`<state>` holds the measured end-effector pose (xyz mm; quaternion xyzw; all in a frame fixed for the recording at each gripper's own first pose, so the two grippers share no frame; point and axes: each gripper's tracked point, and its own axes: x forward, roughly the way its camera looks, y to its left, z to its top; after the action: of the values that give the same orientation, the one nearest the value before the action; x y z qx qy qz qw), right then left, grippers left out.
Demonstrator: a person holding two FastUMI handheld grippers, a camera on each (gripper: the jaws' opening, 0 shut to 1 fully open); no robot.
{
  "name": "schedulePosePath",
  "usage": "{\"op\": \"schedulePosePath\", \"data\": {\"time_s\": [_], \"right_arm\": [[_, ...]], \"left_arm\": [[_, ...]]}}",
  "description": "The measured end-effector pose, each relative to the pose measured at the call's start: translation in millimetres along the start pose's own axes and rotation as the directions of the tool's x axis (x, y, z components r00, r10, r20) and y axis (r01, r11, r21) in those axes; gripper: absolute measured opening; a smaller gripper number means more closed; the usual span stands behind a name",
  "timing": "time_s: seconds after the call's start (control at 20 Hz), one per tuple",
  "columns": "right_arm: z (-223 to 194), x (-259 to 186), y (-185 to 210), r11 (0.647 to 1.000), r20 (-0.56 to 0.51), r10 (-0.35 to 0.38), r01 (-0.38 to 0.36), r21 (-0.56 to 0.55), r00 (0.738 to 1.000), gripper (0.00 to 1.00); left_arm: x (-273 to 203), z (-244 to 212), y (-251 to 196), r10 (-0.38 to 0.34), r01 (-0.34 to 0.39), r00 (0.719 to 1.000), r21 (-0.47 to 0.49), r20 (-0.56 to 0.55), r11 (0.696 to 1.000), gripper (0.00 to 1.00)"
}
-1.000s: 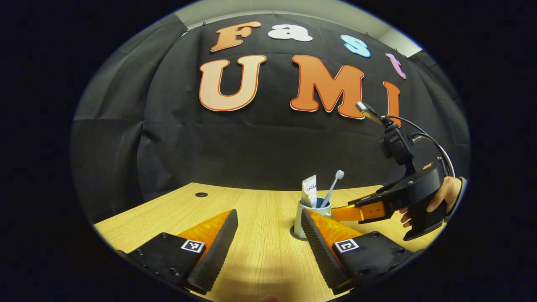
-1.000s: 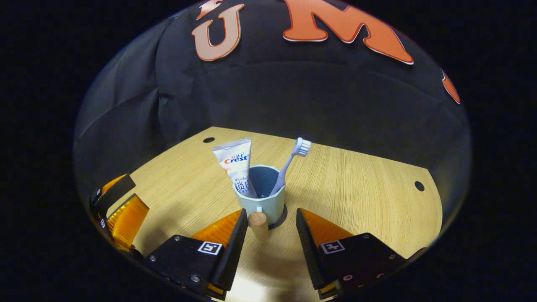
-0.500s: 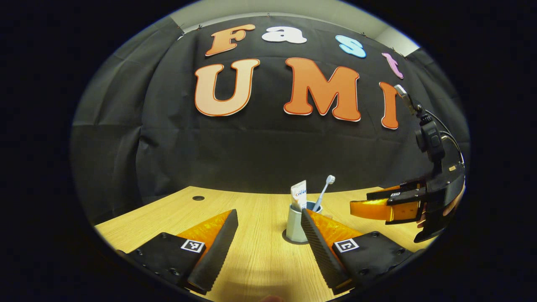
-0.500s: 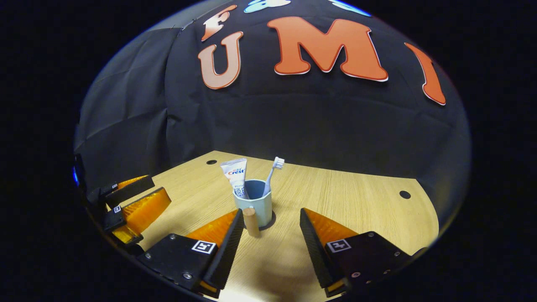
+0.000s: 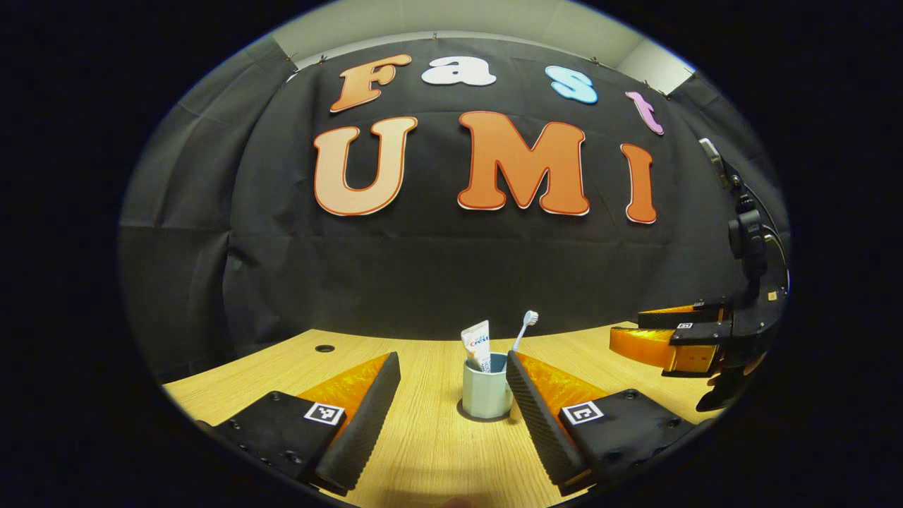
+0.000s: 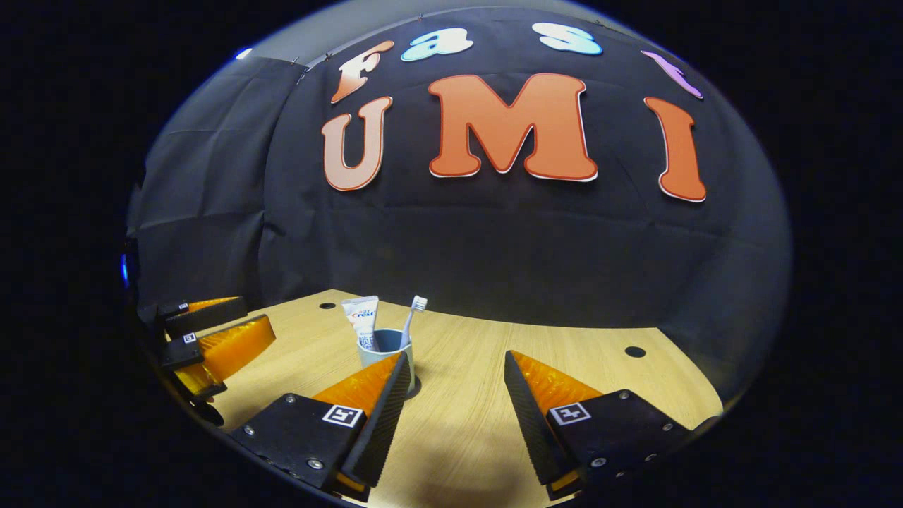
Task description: Put the toothbrush and toothpaste on the desktop into the cup, then pick up the cup and place it on the coaster on the desktop.
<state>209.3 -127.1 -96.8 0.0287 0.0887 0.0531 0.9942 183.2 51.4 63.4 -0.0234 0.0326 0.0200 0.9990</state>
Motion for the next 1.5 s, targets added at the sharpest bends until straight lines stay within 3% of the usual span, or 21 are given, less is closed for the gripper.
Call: {"op": "schedulePosePath", "data": {"time_s": [0.7,1.5], "right_arm": [[18,-35,-24,0.995,0.172,-0.087,0.093,-0.027,0.981,0.81],[21,-64,-9,0.992,0.19,-0.11,0.118,-0.033,0.976,0.82]], "left_arm": [[-11,14,-23,-0.005,0.003,0.998,0.032,0.069,0.999,0.98],[-37,18,-33,-0.039,0.034,0.998,0.082,0.059,0.996,0.97]]}}
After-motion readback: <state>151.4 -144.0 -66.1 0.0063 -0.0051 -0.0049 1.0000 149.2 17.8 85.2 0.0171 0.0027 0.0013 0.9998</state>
